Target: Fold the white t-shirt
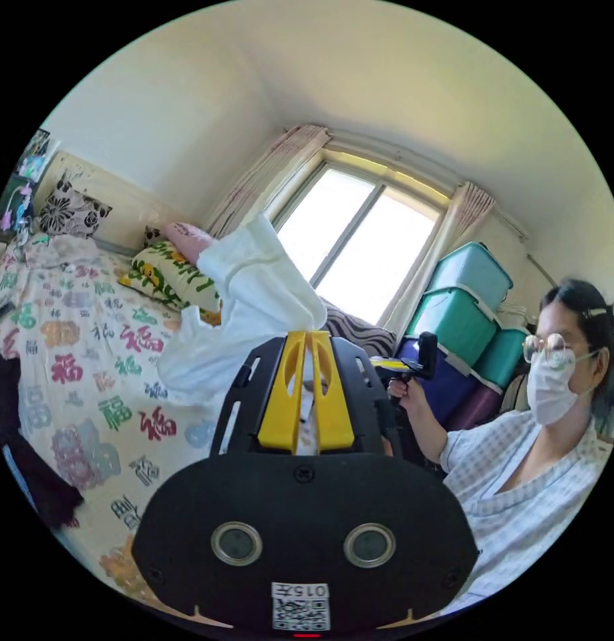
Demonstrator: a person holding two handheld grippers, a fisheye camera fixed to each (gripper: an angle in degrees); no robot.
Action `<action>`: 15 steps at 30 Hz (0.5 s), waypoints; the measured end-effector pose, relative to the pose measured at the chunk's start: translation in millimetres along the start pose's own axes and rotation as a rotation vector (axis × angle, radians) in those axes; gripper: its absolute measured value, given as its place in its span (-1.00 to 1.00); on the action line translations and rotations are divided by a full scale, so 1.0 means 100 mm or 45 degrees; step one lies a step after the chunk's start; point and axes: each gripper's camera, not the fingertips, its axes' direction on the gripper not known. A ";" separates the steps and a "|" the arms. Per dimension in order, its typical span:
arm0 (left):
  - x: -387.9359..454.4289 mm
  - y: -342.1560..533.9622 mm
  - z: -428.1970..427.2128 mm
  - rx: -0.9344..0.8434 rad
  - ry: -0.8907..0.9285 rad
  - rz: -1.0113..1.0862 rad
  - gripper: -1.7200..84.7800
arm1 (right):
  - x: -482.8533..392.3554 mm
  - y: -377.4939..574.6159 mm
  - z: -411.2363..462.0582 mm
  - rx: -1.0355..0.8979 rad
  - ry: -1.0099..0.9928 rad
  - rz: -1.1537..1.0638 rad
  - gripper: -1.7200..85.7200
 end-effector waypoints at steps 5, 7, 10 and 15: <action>-0.48 1.75 -0.49 -0.116 -0.019 -0.593 -0.97 | -0.17 1.15 0.90 -0.442 -0.187 0.253 -0.94; -0.65 2.29 -0.55 -0.175 -0.073 -0.846 -0.96 | -0.09 1.54 1.31 -0.631 -0.271 0.419 -0.93; -0.61 2.76 -0.74 -0.119 -0.171 -1.036 -0.94 | 0.04 1.96 1.61 -0.804 -0.346 0.626 -0.92; -0.58 2.42 -0.84 -0.179 -0.374 -0.880 -0.85 | 0.55 1.94 1.51 -0.724 -0.313 0.736 -0.82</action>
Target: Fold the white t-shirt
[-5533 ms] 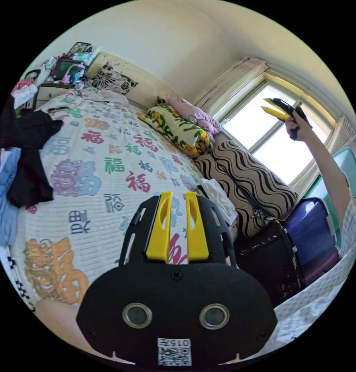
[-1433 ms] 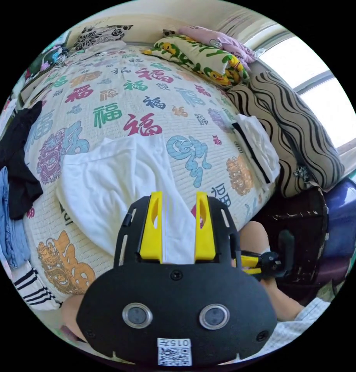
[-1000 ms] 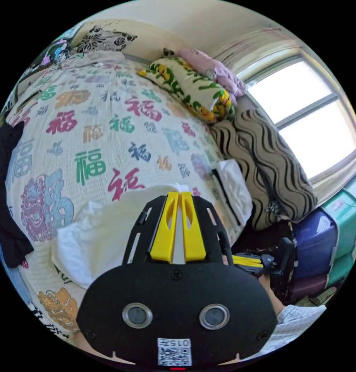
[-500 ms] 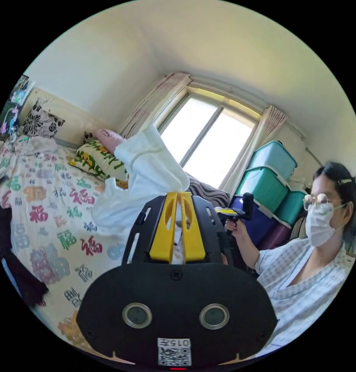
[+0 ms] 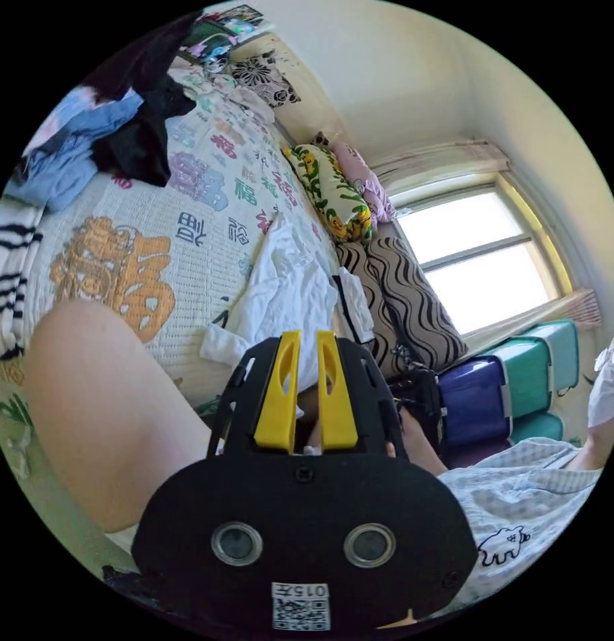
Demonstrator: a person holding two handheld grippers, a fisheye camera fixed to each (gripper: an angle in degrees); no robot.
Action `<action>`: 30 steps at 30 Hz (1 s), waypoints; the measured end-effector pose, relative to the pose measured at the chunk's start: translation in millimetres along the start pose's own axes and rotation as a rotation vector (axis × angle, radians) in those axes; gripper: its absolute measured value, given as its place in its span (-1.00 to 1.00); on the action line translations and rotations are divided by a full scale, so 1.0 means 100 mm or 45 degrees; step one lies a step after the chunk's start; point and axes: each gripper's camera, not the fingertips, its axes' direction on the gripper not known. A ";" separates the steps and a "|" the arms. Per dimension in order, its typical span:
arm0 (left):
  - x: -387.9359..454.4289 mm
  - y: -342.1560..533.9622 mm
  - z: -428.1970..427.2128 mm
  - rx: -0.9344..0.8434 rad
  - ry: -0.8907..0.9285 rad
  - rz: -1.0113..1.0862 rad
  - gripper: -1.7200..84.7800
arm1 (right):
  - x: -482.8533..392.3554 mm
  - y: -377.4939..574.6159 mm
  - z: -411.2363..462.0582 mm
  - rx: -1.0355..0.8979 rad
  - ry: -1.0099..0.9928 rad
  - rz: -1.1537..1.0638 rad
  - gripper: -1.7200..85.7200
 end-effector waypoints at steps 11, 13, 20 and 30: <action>0.62 -1.43 1.29 -0.272 -0.389 0.454 -0.75 | 1.18 -1.75 -0.58 0.350 0.087 0.211 -0.70; 0.66 -1.68 1.55 -0.307 -0.461 0.494 -0.73 | 1.28 -2.10 -0.49 0.320 0.107 0.202 -0.70; 0.45 -2.40 2.47 -0.592 -0.753 0.550 -0.75 | 1.89 -2.90 -0.07 0.112 0.288 0.272 -0.95; -0.38 -3.22 0.87 0.032 -0.380 0.207 -0.96 | 3.28 -2.08 -0.44 0.390 -0.059 0.712 -0.97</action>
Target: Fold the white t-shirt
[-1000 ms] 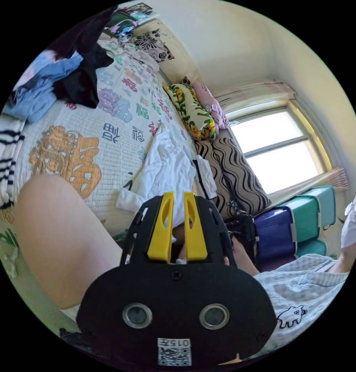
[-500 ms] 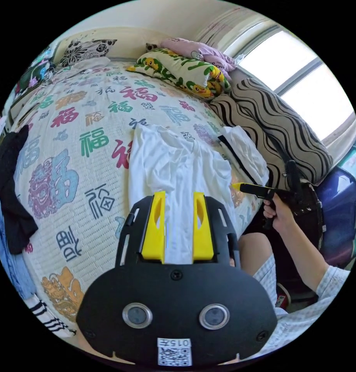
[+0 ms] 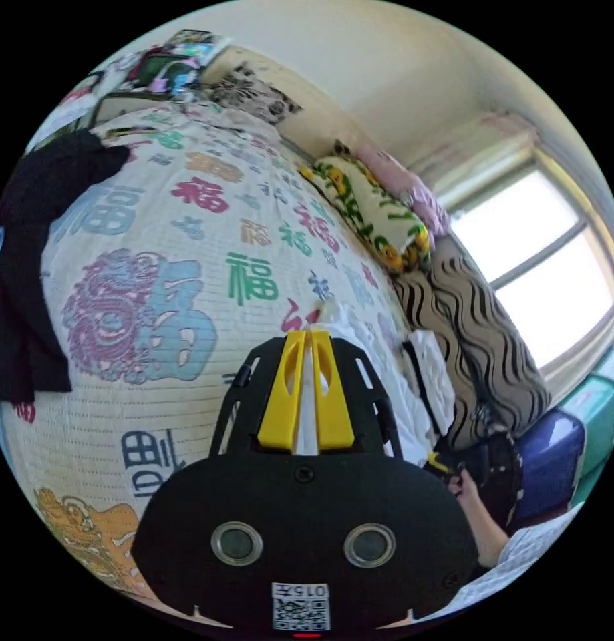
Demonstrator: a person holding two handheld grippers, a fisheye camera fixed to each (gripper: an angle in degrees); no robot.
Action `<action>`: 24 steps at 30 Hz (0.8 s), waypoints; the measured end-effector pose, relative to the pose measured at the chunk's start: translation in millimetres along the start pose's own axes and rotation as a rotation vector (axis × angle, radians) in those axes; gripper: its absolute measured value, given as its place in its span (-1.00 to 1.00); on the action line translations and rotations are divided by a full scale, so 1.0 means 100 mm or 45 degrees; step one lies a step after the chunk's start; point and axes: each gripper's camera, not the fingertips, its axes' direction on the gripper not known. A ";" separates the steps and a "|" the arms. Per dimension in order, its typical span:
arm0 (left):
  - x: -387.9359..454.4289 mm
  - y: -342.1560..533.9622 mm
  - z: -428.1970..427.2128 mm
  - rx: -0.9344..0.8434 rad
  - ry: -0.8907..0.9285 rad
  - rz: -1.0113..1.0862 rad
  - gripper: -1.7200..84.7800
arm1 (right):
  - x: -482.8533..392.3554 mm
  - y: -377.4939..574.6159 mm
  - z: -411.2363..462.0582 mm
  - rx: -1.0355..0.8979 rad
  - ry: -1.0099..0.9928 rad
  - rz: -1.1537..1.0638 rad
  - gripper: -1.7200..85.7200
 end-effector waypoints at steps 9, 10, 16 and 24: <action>-1.61 0.23 -0.75 0.028 0.220 -0.490 -0.88 | -0.62 -0.09 0.28 0.293 0.115 -0.064 -0.90; -1.69 0.24 -0.77 0.024 0.277 -0.470 -0.86 | -0.93 -0.16 0.44 0.284 0.099 -0.185 -0.88; -1.99 0.08 -0.91 0.031 0.513 -0.492 -0.81 | -2.47 -0.83 1.93 -0.247 -0.154 -0.703 -0.75; -2.20 -0.24 -1.07 0.011 0.449 -0.478 -0.81 | -3.23 -1.34 3.71 -0.686 -0.017 -0.652 -0.87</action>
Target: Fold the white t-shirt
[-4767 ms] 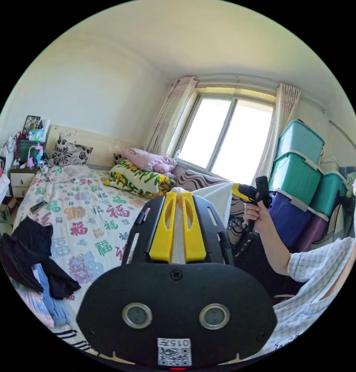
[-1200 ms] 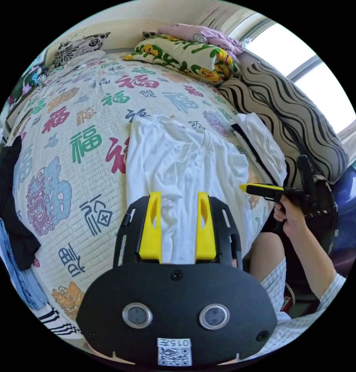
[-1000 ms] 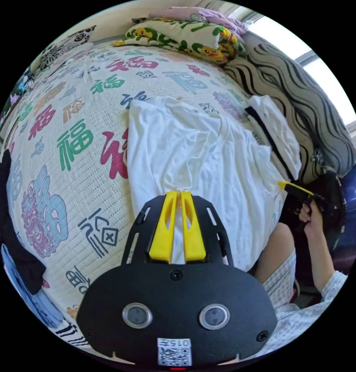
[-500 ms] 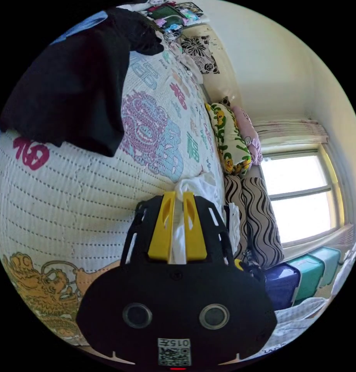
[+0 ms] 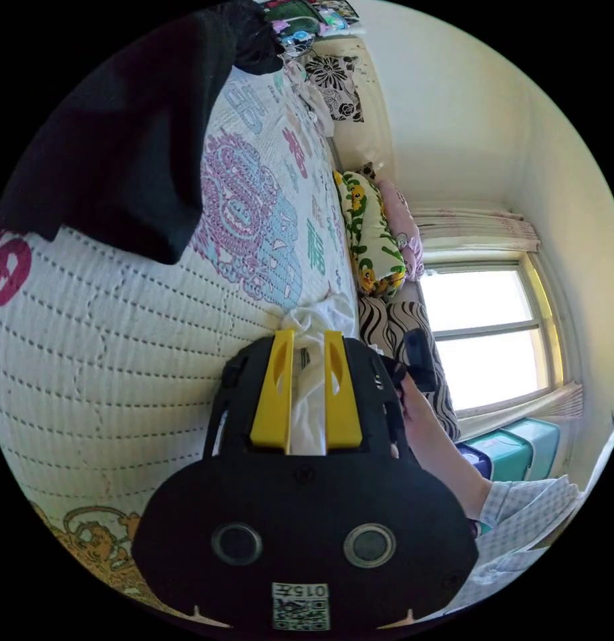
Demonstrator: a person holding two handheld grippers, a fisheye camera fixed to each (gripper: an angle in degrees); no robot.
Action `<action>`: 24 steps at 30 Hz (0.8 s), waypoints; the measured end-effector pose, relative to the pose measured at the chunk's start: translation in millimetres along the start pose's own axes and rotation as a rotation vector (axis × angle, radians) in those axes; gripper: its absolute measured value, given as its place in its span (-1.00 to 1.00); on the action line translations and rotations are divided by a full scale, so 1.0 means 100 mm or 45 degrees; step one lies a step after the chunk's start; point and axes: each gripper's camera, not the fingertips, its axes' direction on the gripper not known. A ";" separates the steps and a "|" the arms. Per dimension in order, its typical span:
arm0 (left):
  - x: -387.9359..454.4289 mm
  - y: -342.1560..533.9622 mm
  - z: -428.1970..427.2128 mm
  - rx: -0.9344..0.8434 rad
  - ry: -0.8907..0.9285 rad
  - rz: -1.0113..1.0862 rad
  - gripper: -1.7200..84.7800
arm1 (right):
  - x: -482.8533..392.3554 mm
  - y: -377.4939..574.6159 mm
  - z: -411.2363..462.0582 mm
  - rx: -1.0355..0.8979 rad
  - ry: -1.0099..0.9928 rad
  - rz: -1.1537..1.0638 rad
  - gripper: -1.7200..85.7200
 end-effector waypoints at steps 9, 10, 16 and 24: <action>0.01 -0.30 -0.32 0.184 -0.011 0.016 -0.98 | -0.08 -1.02 -0.17 0.248 -0.295 -0.028 -0.95; 0.03 -0.35 -0.39 0.227 -0.012 0.031 -0.98 | -0.18 -1.25 -0.15 0.248 -0.239 -0.048 -0.95; 0.00 -0.57 -0.55 0.267 0.010 0.032 -0.93 | -0.68 -2.29 0.59 -0.024 0.173 -0.114 -0.96; -0.04 -0.63 0.19 0.011 0.105 0.141 -0.86 | -0.80 -2.69 1.04 -0.145 0.362 -0.171 -0.96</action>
